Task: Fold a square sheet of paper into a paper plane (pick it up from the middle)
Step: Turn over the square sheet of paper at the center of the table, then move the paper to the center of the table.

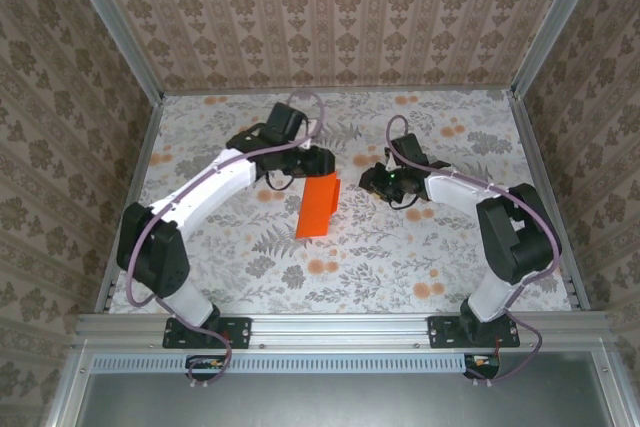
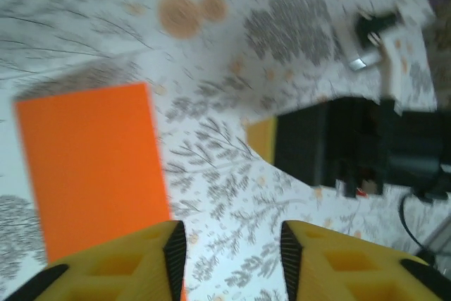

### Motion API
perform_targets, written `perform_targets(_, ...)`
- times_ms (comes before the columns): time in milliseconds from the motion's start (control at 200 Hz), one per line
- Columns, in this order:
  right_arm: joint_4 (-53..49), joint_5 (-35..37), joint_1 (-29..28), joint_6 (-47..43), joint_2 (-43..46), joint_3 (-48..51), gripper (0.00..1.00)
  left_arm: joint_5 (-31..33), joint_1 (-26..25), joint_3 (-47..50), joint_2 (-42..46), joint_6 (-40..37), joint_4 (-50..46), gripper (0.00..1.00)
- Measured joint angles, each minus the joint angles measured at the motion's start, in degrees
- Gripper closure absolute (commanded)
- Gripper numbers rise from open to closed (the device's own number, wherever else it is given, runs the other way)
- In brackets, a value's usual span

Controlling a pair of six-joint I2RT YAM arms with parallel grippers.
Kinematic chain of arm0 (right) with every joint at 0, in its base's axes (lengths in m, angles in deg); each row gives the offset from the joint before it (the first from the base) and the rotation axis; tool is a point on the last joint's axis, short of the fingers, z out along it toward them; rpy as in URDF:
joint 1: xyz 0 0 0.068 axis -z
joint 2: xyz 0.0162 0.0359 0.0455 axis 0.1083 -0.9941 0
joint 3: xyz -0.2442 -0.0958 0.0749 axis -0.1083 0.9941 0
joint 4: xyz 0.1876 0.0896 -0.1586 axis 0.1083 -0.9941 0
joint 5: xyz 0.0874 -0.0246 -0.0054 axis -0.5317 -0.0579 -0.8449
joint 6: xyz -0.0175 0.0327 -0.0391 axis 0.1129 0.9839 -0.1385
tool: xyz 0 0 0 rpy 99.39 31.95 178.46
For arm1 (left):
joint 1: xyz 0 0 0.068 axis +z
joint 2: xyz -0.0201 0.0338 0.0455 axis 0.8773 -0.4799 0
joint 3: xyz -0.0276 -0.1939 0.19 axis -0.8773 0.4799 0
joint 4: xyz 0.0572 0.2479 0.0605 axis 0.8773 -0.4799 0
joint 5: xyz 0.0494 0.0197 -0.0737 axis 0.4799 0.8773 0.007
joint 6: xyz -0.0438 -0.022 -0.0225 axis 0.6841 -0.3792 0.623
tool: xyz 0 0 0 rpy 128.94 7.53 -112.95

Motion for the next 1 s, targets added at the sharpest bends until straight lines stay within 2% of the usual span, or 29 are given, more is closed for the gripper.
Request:
perform_targets(150, -1.3, 0.6, -1.9, -1.8, 2.1, -0.7, 0.57, 2.1, 6.6, 6.9, 1.1, 2.8, 0.7, 0.39)
perform_targets(225, -2.6, 0.9, -4.0, -3.0, 1.7, -2.3, 0.59, 3.2, 9.5, 10.9, 1.1, 3.9, 0.2, 0.34)
perform_targets(280, -3.6, 1.0, -6.1, -3.5, 0.9, -4.1, 0.61, 4.0, 11.3, 13.4, 1.1, 4.7, 0.2, 0.25)
perform_targets(395, -4.1, 1.0, -11.4, -4.7, -3.1, -8.7, 0.64, 5.5, 14.3, 17.2, 1.8, 5.2, 0.2, 0.11)
perform_targets(545, -5.0, 1.0, -17.4, -4.8, -10.7, -14.5, 0.65, 6.9, 15.3, 19.8, 5.2, 5.1, 0.3, 0.00)
perform_targets(775, -8.3, 0.1, -22.5, -5.9, -20.6, -21.3, 0.65, 7.2, 16.8, 22.9, 9.2, 5.0, 1.7, 0.00)
perform_targets(1000, -13.4, -0.1, -22.4, -11.7, -21.8, -22.2, 0.65, 6.9, 17.2, 25.4, 11.2, 5.0, 3.8, 0.00)
